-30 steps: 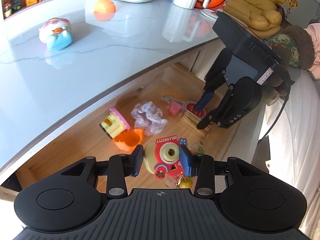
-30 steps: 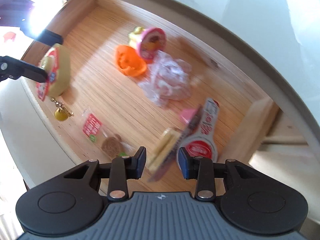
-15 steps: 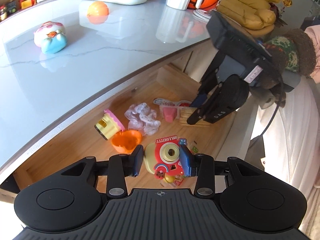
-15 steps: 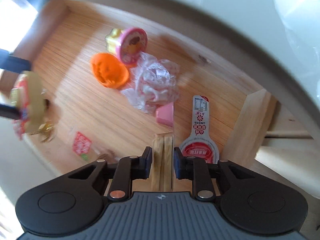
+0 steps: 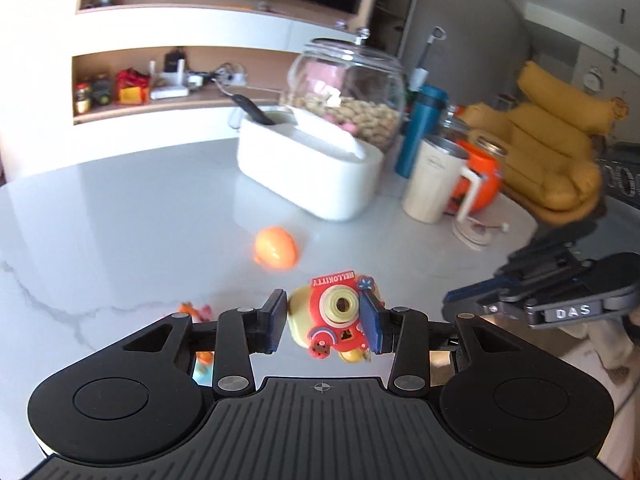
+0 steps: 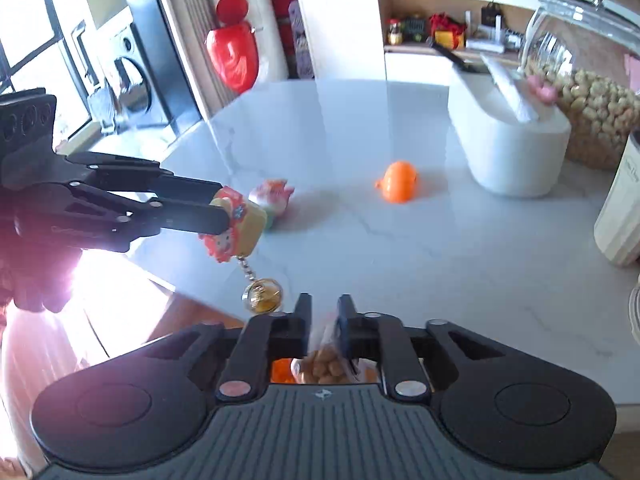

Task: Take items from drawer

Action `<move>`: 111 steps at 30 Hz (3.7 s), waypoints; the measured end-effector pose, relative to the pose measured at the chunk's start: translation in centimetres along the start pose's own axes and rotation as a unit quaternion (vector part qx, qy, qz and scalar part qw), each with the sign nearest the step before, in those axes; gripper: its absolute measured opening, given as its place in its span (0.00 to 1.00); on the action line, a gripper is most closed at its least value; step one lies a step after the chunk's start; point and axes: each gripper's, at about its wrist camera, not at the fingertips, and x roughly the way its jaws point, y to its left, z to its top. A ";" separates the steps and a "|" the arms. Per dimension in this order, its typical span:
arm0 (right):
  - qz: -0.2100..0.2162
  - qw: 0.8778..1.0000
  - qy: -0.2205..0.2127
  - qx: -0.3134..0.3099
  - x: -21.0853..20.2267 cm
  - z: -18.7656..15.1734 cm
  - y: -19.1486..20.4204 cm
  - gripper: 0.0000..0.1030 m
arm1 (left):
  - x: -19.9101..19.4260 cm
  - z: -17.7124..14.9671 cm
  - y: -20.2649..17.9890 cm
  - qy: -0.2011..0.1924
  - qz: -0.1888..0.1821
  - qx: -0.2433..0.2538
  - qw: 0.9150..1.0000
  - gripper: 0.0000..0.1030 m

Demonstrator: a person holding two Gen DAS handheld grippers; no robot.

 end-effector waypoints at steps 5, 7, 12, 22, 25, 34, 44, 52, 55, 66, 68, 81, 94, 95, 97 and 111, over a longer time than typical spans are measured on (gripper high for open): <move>-0.018 0.999 -0.040 0.031 3.8 3.5 -3.1 0.07 | 6.1 -0.3 2.0 0.017 0.081 -0.030 0.996 0.41; -0.030 0.998 -0.038 0.041 6.1 4.2 -4.2 0.07 | 6.3 -0.6 2.5 0.005 0.088 -0.040 0.995 0.41; -0.032 0.999 -0.015 0.038 6.1 2.9 -5.4 0.15 | 3.4 -0.7 3.3 -0.050 0.092 -0.059 0.993 0.41; 0.004 0.992 0.125 -0.019 3.0 -5.8 -2.3 0.36 | -3.0 -8.1 1.1 0.001 -0.049 -0.073 0.996 0.41; -0.012 0.982 0.187 -0.023 5.1 -8.1 -1.9 0.37 | -2.3 -10.7 0.7 0.048 -0.067 -0.068 0.994 0.41; -0.004 0.964 0.265 -0.018 11.4 -11.1 0.4 0.37 | -1.2 -15.0 0.1 0.143 -0.005 0.052 0.988 0.41; 0.047 0.929 0.353 -0.103 15.4 -13.1 3.2 0.37 | 1.1 -17.5 1.4 0.347 -0.061 0.137 0.926 0.41; 0.074 0.946 0.305 -0.084 12.3 -12.8 2.6 0.37 | 5.7 -20.8 1.0 0.469 -0.061 0.173 0.864 0.41; 0.082 0.950 0.292 -0.073 11.5 -12.8 2.1 0.37 | 7.7 -21.9 0.7 0.506 -0.065 0.172 0.843 0.41; 0.074 0.964 0.250 -0.047 10.0 -12.3 0.5 0.37 | 8.9 -23.5 1.1 0.516 -0.048 0.164 0.839 0.42; 0.067 0.968 0.240 -0.045 9.9 -12.1 0.4 0.37 | 8.0 -23.1 0.5 0.498 -0.047 0.177 0.847 0.42; -0.022 0.996 -0.004 -0.086 3.7 -11.8 1.4 0.40 | -5.1 -7.3 0.7 0.085 0.003 0.032 0.996 0.42; -0.030 0.972 0.133 -0.190 9.8 -10.1 4.5 0.47 | -1.7 -5.4 8.7 -0.042 0.120 -0.119 0.985 0.43; -0.034 0.968 0.142 -0.206 10.7 -10.4 4.8 0.47 | -2.1 -5.4 8.9 -0.050 0.118 -0.124 0.984 0.43; -0.049 0.957 0.155 -0.239 12.7 -10.9 5.4 0.47 | -3.1 -5.9 9.1 -0.062 0.107 -0.132 0.984 0.43; -0.076 0.910 0.216 -0.345 20.9 -13.3 6.2 0.47 | -5.6 -9.3 6.8 -0.058 0.019 -0.101 0.993 0.43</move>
